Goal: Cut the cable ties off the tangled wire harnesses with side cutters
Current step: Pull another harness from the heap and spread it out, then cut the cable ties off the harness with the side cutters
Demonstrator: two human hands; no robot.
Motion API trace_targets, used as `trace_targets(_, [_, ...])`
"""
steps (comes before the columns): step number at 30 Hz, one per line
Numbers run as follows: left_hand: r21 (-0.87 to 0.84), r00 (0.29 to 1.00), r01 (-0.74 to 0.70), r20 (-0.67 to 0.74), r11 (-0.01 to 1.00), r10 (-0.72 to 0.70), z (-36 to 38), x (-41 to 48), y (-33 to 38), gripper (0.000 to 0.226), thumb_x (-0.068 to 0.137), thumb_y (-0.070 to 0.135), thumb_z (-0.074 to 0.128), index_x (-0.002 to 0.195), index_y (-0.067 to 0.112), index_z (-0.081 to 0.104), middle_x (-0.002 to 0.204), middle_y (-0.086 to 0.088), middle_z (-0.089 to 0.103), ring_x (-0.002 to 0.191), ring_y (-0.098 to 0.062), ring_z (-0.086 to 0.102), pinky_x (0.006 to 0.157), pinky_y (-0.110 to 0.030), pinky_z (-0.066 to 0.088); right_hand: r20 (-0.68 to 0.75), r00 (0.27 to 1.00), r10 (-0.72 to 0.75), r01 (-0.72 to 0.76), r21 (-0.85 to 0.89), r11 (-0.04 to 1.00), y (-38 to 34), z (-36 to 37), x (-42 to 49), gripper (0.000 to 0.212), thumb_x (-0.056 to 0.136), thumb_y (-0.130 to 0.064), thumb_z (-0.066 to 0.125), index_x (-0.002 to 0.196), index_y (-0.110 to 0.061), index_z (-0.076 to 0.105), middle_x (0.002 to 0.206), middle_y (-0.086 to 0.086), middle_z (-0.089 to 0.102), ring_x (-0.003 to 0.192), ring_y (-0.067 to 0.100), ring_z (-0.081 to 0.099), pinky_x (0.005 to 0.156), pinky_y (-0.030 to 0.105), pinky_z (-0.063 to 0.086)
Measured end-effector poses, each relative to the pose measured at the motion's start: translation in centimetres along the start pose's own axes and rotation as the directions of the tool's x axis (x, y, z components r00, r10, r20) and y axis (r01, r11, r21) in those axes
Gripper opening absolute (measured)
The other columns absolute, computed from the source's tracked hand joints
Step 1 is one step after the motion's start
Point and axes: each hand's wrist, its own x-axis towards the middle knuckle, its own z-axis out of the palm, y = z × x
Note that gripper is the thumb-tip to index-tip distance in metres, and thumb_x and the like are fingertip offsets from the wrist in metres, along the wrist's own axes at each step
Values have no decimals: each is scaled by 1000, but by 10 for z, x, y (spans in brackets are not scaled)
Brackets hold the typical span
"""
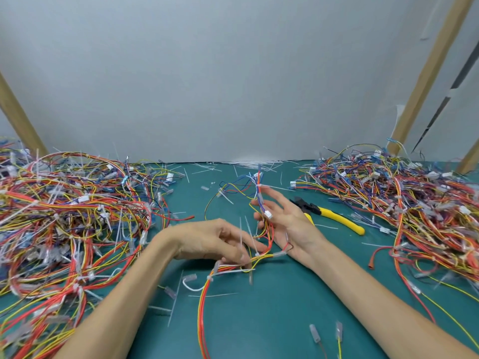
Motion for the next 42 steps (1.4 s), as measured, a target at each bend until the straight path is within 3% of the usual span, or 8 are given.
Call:
trace_targets(8, [476, 955, 223, -281, 851, -93, -14, -26, 52, 19, 89, 10, 62, 101, 20, 72, 85, 2, 76, 66, -10, 71, 60, -17, 53, -59, 994, -95, 90, -72, 993, 3, 10, -5, 45, 90, 9, 54, 126, -18, 58, 114, 11, 63, 75, 16, 67, 67, 20, 56])
trace_targets(11, [609, 724, 140, -601, 781, 339, -10, -15, 61, 12, 89, 16, 62, 89, 23, 72, 73, 13, 72, 66, 3, 65, 61, -7, 44, -96, 984, -150, 142, -83, 986, 5, 13, -6, 41, 87, 7, 59, 121, -16, 62, 117, 9, 65, 78, 18, 68, 70, 22, 56])
trace_targets(14, [570, 478, 66, -739, 819, 475, 4, 7, 51, 13, 95, 21, 58, 103, 19, 67, 92, 13, 69, 87, 2, 61, 81, -12, 44, -126, 970, -208, 193, -126, 973, 9, 14, -8, 35, 85, 9, 62, 110, -15, 67, 109, 5, 70, 83, 22, 70, 69, 23, 56])
trace_targets(21, [278, 638, -60, -728, 959, 251, 3, 29, 7, 16, 95, 37, 59, 95, 23, 68, 89, 5, 74, 84, -7, 66, 81, -27, 51, -42, 924, -379, 305, -516, 801, 14, 14, -8, 31, 84, 8, 66, 94, -20, 71, 97, -6, 75, 95, 10, 68, 81, 18, 50])
trace_targets(30, [58, 572, -306, -786, 950, 232, 3, 29, -17, 17, 97, 11, 57, 103, 3, 71, 71, -3, 66, 66, -7, 58, 66, -19, 51, 97, 901, -423, 126, -991, 41, -42, 11, -10, 10, 87, -34, 64, 84, -27, 70, 78, -16, 70, 70, 6, 64, 72, 31, 52])
trace_targets(33, [44, 557, -339, -795, 940, 239, 3, 29, -17, 17, 96, 10, 58, 103, 3, 72, 64, 6, 63, 59, -1, 55, 61, -13, 48, -69, 864, -498, -183, -966, -185, -83, -7, -13, 32, 89, -52, 51, 81, -26, 67, 81, -7, 68, 83, 22, 64, 66, 32, 46])
trace_targets(36, [37, 548, -352, -802, 935, 238, 3, 29, -17, 17, 95, 12, 59, 101, 5, 74, 63, 10, 62, 56, -1, 50, 61, -14, 46, -357, 897, -261, -439, -793, -423, -91, -27, -17, 64, 84, -78, 31, 77, -20, 58, 93, 3, 61, 92, 28, 58, 69, 34, 43])
trace_targets(42, [-44, 505, -402, -844, 914, 182, 0, 28, -18, 17, 94, 15, 60, 81, 12, 71, 74, 2, 59, 69, -8, 48, 73, -24, 43, -514, 857, -33, -431, -680, -593, -73, -37, -15, 69, 74, -84, 45, 92, -18, 51, 122, 3, 53, 113, 28, 54, 78, 38, 40])
